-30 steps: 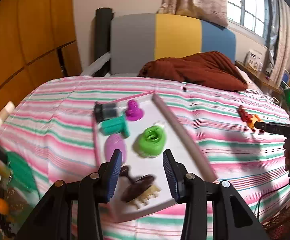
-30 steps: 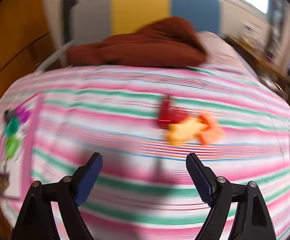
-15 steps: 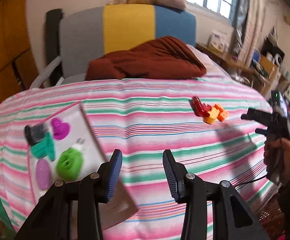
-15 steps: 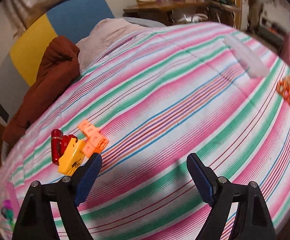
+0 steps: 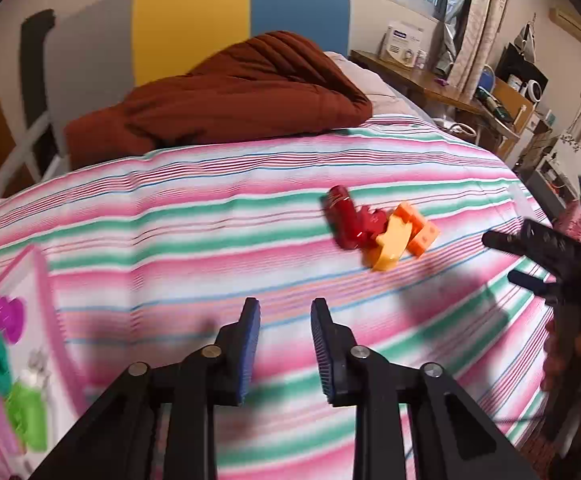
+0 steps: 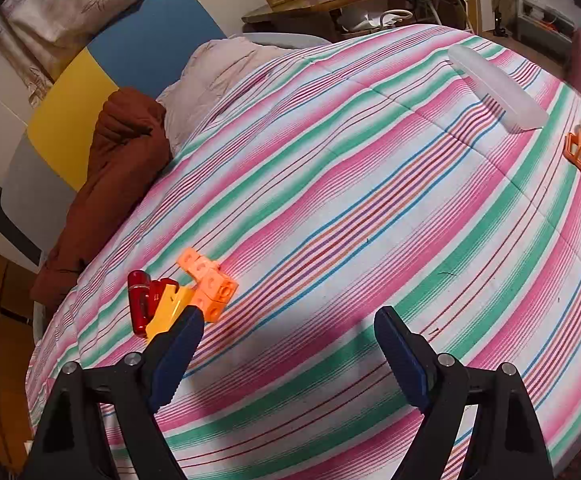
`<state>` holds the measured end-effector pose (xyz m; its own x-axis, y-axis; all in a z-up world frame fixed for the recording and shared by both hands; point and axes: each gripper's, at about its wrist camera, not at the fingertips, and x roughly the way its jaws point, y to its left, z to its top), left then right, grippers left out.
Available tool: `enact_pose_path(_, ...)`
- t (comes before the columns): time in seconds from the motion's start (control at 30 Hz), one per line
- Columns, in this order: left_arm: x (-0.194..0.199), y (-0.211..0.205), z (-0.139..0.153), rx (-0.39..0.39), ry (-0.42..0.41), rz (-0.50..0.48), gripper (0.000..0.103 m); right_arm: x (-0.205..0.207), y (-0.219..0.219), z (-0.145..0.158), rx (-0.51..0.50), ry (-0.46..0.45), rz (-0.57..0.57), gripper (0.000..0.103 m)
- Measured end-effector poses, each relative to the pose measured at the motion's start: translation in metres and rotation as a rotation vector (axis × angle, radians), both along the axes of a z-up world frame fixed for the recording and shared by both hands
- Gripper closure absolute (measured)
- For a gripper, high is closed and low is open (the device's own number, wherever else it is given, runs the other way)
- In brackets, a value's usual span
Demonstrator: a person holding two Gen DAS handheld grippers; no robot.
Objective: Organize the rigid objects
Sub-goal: 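Grasp the red cylinder with the left gripper while the right gripper approaches the orange cubes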
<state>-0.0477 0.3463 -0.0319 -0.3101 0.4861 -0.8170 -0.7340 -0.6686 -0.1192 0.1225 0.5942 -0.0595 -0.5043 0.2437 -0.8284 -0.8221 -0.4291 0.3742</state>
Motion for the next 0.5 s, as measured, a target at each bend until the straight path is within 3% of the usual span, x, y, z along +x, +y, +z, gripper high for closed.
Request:
enact_pose_path(0.2, -0.018, 0.050, -0.008, 0.046, -0.056, -0.040, 0.078, -0.002, -0.001, 0.001, -0.005, 0.013, 0.012, 0.015)
enact_pose_path(0.5, -0.050, 0.113, -0.033, 0.044, -0.154, -0.037, 0.076, -0.007, -0.004, 0.000, -0.015, 0.022, 0.033, 0.015)
